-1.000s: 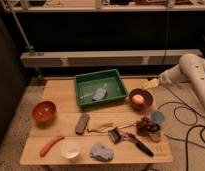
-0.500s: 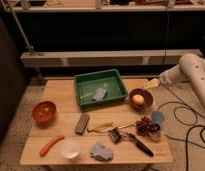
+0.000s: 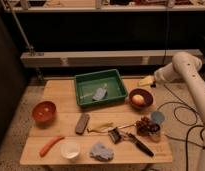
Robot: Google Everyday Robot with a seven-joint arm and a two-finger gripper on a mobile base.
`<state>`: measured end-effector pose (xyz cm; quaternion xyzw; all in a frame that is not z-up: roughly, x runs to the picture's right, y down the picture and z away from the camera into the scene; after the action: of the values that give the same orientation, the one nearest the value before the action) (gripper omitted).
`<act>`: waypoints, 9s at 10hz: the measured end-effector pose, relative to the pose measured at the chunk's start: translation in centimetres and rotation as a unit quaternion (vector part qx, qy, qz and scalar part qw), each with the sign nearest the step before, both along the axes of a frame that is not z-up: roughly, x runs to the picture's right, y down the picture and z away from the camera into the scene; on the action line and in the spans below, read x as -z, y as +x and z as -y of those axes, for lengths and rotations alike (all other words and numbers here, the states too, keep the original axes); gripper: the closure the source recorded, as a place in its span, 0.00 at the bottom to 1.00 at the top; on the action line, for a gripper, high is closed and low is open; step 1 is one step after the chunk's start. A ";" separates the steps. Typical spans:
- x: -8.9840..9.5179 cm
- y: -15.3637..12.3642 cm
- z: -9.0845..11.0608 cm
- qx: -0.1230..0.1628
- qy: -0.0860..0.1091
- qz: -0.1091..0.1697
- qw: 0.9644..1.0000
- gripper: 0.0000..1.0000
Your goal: Stack bowls into tray
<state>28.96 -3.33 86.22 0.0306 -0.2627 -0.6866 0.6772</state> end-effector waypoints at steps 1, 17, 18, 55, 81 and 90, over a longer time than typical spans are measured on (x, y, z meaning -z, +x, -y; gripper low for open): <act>-1.7 -0.9 1.1 -0.010 -0.003 -0.001 1.000 0.20; -3.6 7.4 -4.2 -0.122 -0.049 0.016 0.991 0.57; -3.2 8.1 -4.7 -0.124 -0.051 0.008 0.991 0.57; -9.1 4.2 -11.0 -0.065 -0.106 -0.005 0.992 1.00; 6.4 -37.2 -0.8 0.131 -0.072 0.263 0.953 1.00; 6.8 -38.4 -0.9 0.116 -0.064 0.267 0.954 1.00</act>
<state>-9.44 -2.42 79.40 0.1385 -0.4794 -0.7090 0.4983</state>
